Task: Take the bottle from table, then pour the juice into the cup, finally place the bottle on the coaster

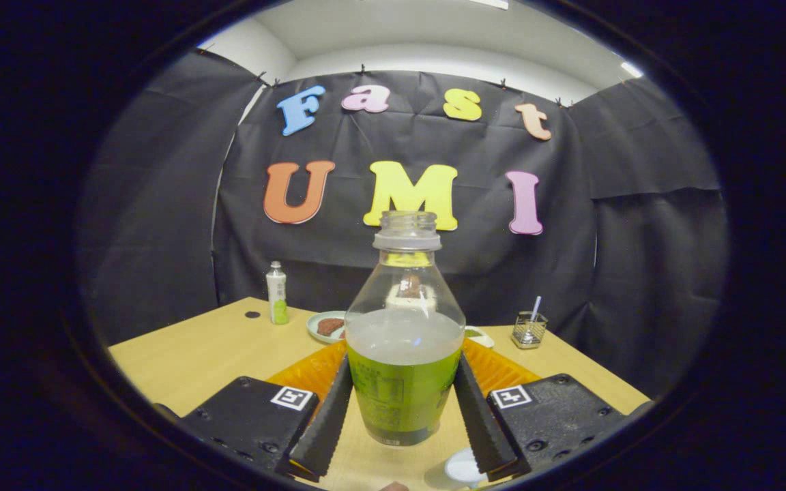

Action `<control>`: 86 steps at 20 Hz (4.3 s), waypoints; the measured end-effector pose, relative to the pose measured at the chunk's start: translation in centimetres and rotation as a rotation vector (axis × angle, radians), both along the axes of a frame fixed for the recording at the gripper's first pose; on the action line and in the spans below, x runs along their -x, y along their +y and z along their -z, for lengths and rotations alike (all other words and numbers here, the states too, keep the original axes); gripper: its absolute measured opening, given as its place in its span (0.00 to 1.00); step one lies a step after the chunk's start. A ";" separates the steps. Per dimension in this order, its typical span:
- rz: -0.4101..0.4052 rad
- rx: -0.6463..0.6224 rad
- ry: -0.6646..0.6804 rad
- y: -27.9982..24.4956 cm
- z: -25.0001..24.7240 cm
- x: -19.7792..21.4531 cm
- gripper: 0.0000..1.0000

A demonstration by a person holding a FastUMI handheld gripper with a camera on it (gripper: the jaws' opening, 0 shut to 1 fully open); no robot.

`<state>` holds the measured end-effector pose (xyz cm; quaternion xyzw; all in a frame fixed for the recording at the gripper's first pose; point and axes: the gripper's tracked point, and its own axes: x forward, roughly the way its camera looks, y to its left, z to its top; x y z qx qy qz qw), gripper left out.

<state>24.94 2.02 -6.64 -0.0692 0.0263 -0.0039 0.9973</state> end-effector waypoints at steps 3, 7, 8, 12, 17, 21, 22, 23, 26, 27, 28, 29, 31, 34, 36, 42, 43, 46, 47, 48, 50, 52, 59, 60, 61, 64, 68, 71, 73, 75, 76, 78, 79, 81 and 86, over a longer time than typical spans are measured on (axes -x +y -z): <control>0.014 0.004 0.027 0.2 1.5 -2.8 0.80; 0.032 -0.026 0.048 -0.7 3.5 -6.0 0.81; 0.046 -0.030 0.057 -1.1 4.1 -6.6 0.81; 0.051 -0.088 0.071 -1.7 6.0 -8.2 0.81; 0.066 -0.112 0.081 -2.3 7.4 -9.2 0.82; 0.084 -0.070 0.075 -2.6 7.7 -9.3 0.84; 0.077 -0.066 0.068 -2.3 7.4 -9.2 0.85; 0.083 -0.070 0.064 -2.5 7.3 -9.0 0.87; 0.076 -0.079 0.059 -2.2 6.9 -8.7 1.00; 0.077 -0.077 0.059 -2.3 6.7 -8.6 1.00; 0.085 -0.078 0.061 -2.4 6.4 -8.4 1.00; 0.085 -0.088 0.063 -2.4 6.1 -8.1 1.00; 0.083 -0.102 0.043 -2.6 4.7 -7.5 1.00; 0.081 -0.092 0.026 -3.0 2.2 -6.2 1.00; 0.071 -0.100 0.024 -3.0 0.4 -4.8 1.00; 0.092 -0.121 0.001 -4.6 -4.5 2.0 1.00; 0.088 -0.128 -0.010 -4.8 -5.4 3.4 1.00; 0.100 -0.130 -0.016 -6.4 -7.2 7.9 1.00; 0.109 -0.126 -0.023 -6.9 -7.8 9.7 1.00; 0.121 -0.117 -0.037 -7.5 -8.5 11.5 1.00; 0.142 -0.111 -0.046 -8.4 -9.0 14.7 1.00; 0.164 -0.092 -0.020 -9.1 -8.0 17.5 1.00; 0.149 -0.117 0.014 -9.1 -5.4 22.6 1.00; 0.150 -0.146 0.017 -9.3 -5.0 23.1 1.00; 0.154 -0.166 0.016 -9.5 -4.8 23.5 1.00; 0.143 -0.167 -0.027 -9.1 -5.8 24.9 1.00; 0.145 -0.121 -0.063 -8.2 -6.1 26.2 1.00; 0.106 -0.120 -0.047 -6.5 -5.7 26.5 1.00; 0.113 -0.098 -0.066 -6.4 -6.1 26.7 1.00; 0.112 -0.086 -0.072 -5.9 -6.1 26.7 1.00; 0.112 -0.084 -0.069 -5.7 -6.1 26.7 1.00; 0.110 -0.089 -0.068 -5.6 -6.3 26.7 1.00; 0.105 -0.094 -0.069 -5.5 -6.3 26.7 1.00; 0.100 -0.099 -0.072 -5.6 -6.4 26.8 1.00; 0.082 -0.120 -0.077 -5.7 -6.6 27.0 1.00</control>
